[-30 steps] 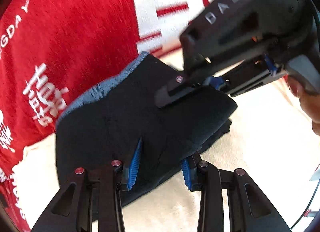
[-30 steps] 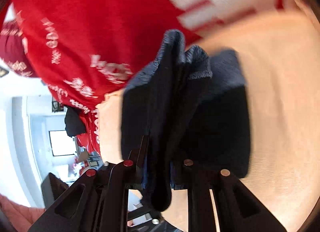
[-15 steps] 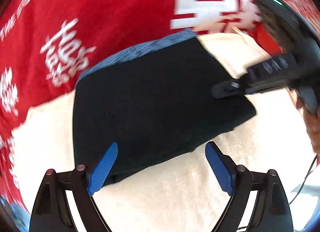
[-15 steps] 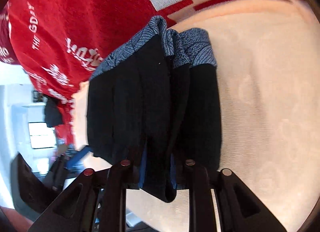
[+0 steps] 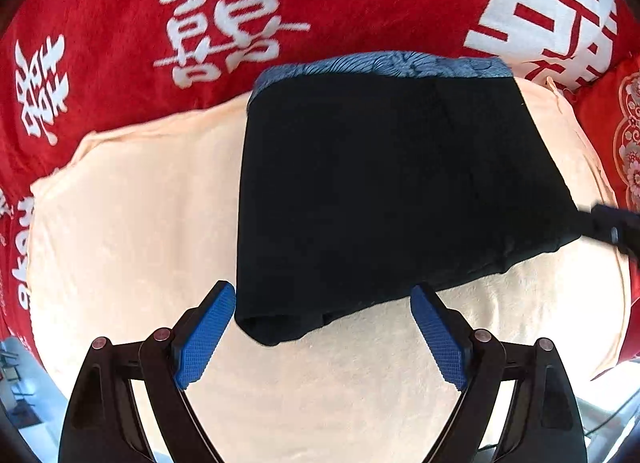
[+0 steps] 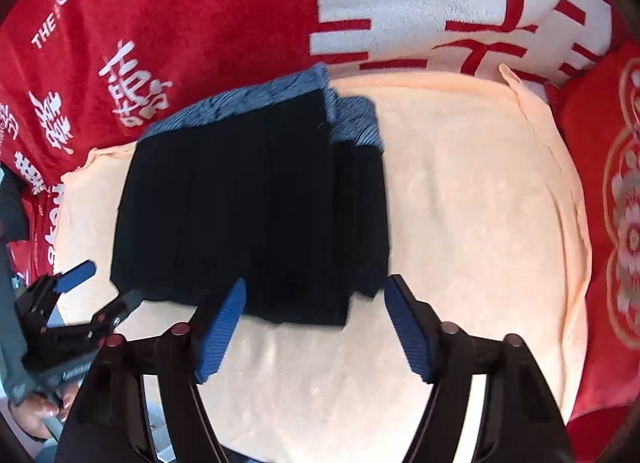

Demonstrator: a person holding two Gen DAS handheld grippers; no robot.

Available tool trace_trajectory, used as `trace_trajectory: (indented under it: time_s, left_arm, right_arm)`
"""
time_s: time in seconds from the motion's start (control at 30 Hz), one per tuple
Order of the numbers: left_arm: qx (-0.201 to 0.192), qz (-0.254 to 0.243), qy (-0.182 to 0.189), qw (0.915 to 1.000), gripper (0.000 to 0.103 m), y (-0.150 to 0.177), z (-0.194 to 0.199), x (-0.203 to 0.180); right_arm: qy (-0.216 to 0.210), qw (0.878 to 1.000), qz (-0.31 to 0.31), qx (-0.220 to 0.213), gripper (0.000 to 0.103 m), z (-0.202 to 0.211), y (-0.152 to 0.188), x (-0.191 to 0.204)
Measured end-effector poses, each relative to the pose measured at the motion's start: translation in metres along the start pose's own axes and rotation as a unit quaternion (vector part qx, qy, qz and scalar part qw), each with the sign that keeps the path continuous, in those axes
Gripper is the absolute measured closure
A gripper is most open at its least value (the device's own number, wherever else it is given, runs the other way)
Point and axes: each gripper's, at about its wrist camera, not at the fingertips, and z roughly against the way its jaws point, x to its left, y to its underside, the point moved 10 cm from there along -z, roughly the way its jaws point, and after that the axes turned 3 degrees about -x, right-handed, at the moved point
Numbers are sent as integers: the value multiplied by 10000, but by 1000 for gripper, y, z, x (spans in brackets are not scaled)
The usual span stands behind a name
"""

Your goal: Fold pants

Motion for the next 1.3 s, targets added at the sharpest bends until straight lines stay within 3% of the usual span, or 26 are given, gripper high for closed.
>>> trace_trajectory:
  time_s: [0.3,0.53,0.6,0.73,1.17,1.3]
  left_arm:
    - [67,112,156,9998,13,10,2,12]
    - [169,81,-55,9998,13,12,0,22]
    - [250,139,-13,9996,13,14,-1,24]
    - [347,162,44,9993,13,18,-2,25]
    - [328,-312,264,9986,13,42,24,35]
    - [347,-541,60,9979,13,54,33,48]
  right_arm:
    - [-81,9989,-267,365,21,-4,54,20]
    - [-8,9983,-411,408,14,-3,65,25]
    - [38,9984,-407,394,8,-3,65,26]
    - [79,9981,-455,404,8,0,68,30]
    - [148,9928,-1145,304,8,28,104,55]
    - [192,9930,-1126,312,8,39,113,66]
